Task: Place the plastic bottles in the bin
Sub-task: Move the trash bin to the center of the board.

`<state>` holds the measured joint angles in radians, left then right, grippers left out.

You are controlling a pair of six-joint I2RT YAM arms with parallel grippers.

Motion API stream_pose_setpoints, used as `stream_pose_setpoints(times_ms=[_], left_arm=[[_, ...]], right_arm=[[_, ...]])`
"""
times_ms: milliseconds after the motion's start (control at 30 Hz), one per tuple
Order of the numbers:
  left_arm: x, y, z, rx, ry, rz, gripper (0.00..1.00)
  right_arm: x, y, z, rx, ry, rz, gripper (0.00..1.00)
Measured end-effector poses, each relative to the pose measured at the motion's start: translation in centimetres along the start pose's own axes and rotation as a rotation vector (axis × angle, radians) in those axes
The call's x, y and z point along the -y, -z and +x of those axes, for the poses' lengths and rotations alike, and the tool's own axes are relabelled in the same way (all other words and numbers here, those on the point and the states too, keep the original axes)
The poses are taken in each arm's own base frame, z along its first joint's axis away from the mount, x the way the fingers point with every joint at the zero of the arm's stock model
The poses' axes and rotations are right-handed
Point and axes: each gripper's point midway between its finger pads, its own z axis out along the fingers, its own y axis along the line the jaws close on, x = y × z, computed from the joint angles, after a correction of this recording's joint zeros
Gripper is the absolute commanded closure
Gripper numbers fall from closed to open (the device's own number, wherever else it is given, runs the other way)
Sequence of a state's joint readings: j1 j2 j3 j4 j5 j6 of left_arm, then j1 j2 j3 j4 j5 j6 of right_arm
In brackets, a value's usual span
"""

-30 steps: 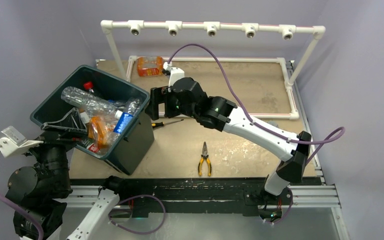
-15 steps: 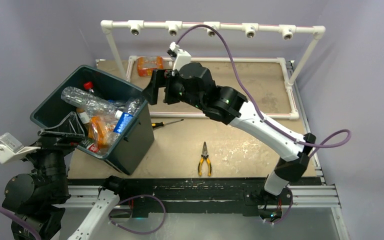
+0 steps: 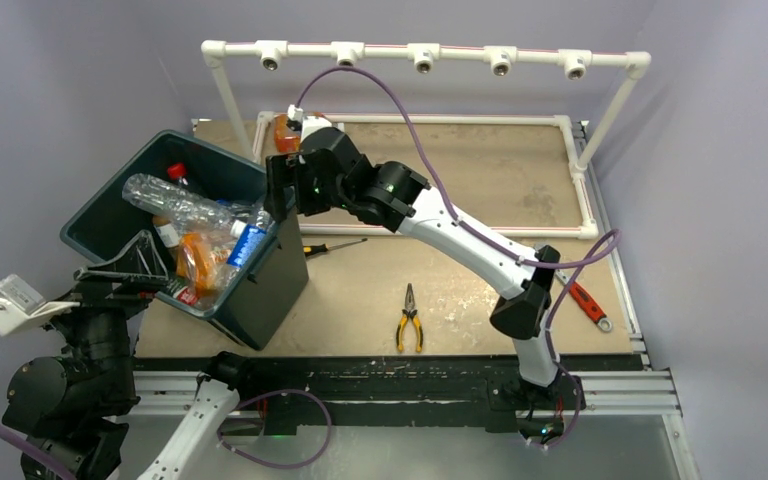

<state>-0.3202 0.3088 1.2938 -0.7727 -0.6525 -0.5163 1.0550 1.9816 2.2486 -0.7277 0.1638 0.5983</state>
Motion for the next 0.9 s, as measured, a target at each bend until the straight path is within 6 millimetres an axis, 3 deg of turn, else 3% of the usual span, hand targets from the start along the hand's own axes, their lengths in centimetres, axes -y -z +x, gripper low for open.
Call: stream_pose_setpoints(times_ms=[333, 433, 567, 700, 900], left_arm=[[0.0, -0.2, 1.3, -0.027, -0.015, 0.009, 0.01], [0.0, -0.3, 1.5, -0.031, -0.018, 0.008, 0.01], [0.0, -0.3, 1.5, -0.031, -0.017, 0.009, 0.01], [0.0, -0.2, 1.4, -0.030, -0.016, 0.011, 0.01], [0.3, 0.0, 0.6, -0.015, -0.002, 0.025, 0.01]], right_arm=[[-1.1, -0.8, -0.6, -0.015, 0.037, -0.028, 0.64], [-1.3, -0.8, -0.7, -0.011, -0.018, -0.024, 0.83], [-1.6, -0.7, -0.9, -0.022, -0.073, -0.052, 1.00], [-2.5, 0.1, -0.9, -0.025, -0.060, -0.072, 1.00], [-1.5, 1.6, -0.7, -0.042, -0.030, -0.030, 1.00]])
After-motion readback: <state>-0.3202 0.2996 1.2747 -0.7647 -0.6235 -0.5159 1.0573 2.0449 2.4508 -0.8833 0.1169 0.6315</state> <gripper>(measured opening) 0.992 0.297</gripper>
